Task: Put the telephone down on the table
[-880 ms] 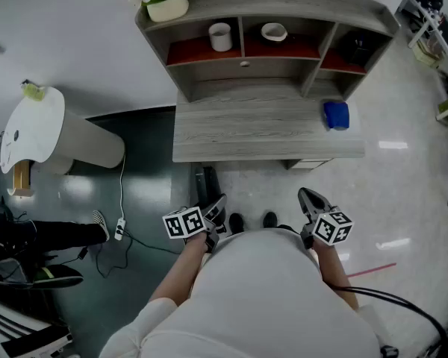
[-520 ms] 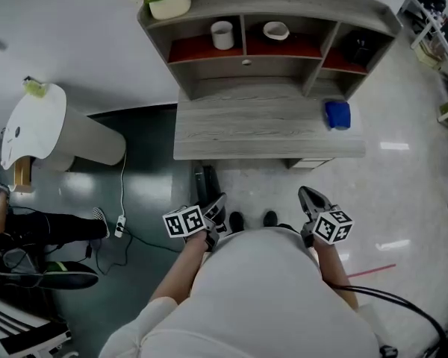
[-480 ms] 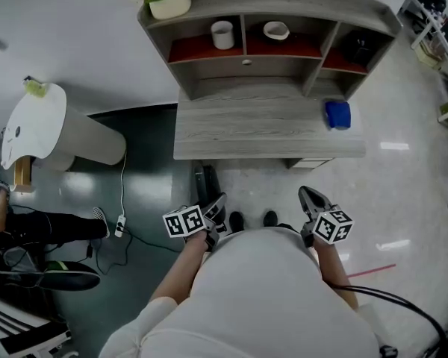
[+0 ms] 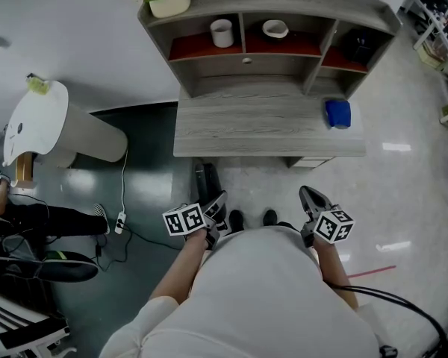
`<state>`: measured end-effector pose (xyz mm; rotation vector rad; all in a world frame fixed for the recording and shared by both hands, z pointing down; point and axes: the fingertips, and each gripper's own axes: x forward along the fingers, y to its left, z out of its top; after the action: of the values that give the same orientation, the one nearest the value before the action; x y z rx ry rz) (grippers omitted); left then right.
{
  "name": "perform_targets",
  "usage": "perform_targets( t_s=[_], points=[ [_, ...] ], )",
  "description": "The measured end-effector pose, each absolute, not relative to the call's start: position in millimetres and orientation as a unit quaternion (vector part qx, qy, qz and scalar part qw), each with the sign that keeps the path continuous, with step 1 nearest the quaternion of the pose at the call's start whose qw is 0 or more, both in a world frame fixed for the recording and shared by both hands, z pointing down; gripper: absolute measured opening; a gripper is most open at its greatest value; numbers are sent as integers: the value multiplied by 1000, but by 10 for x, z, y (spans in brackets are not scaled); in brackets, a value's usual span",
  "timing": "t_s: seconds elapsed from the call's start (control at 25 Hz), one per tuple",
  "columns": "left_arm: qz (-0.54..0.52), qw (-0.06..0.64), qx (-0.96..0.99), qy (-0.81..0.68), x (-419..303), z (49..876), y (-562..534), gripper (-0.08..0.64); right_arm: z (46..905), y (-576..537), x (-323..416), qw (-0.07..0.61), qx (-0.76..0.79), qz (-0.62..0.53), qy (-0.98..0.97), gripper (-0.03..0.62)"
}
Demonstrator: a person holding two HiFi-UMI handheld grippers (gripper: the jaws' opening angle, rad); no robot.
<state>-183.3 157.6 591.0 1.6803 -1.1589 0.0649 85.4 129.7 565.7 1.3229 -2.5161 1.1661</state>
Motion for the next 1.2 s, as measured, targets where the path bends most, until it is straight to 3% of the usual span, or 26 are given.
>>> perform_targets(
  t_s=[1.2],
  points=[
    [27,539,693,-478,-1041,6048,1232,289,5986,1029,1774,46,439,394,-806,17]
  ],
)
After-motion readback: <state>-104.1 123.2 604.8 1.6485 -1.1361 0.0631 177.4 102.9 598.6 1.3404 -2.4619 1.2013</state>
